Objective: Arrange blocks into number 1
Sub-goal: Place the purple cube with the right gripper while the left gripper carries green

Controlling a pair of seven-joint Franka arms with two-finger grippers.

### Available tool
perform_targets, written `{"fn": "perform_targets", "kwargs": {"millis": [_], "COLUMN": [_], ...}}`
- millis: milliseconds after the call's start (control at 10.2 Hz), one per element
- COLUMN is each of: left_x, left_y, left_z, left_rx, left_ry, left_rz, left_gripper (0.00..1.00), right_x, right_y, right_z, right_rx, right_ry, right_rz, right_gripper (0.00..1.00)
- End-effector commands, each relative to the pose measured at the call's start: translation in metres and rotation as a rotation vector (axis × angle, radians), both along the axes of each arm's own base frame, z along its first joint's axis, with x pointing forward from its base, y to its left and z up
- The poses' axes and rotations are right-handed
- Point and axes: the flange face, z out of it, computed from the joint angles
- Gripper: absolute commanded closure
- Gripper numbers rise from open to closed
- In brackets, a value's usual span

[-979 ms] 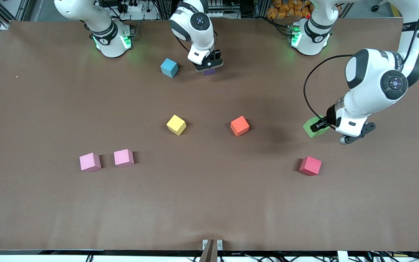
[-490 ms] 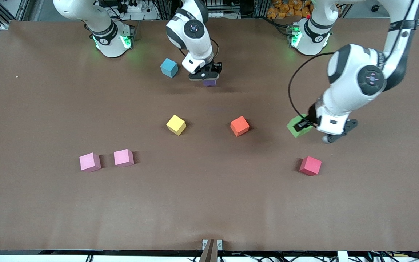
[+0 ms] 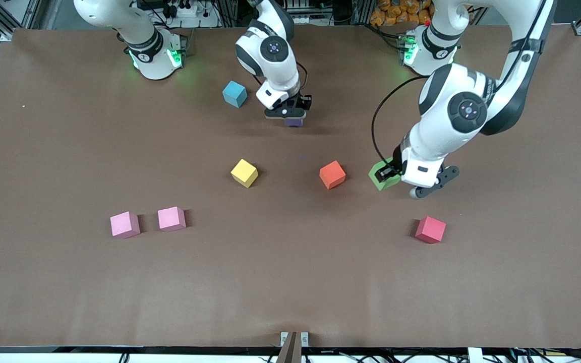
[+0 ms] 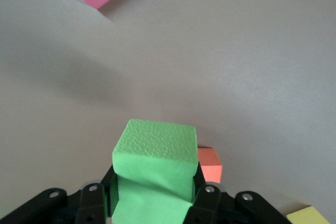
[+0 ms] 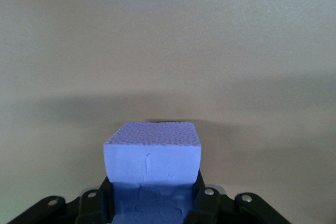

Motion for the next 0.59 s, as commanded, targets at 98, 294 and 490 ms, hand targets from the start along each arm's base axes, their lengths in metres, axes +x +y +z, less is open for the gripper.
{"fn": "perform_targets", "kwargs": {"millis": [98,294,490], "left_x": [0.004,0.001,-0.005], "left_y": [-0.015,-0.02,-0.033], "left_z": [0.002,0.001,-0.006], "left_rx": [-0.005,-0.004,-0.002], "left_ry": [0.009,0.01,0.022], "left_rz": [0.002,-0.011,-0.03], "left_gripper": [0.45,0.45,0.45], "right_x": [0.004,0.005,0.006], "right_y": [0.011,0.012,0.011], "right_z": [-0.013,-0.014,-0.015], "right_rx": [-0.016,-0.017,-0.028], "right_ry": [-0.018,-0.019,-0.034], "right_rz": [0.011,0.008,0.03], "right_gripper": [1.0,0.41,0.0]}}
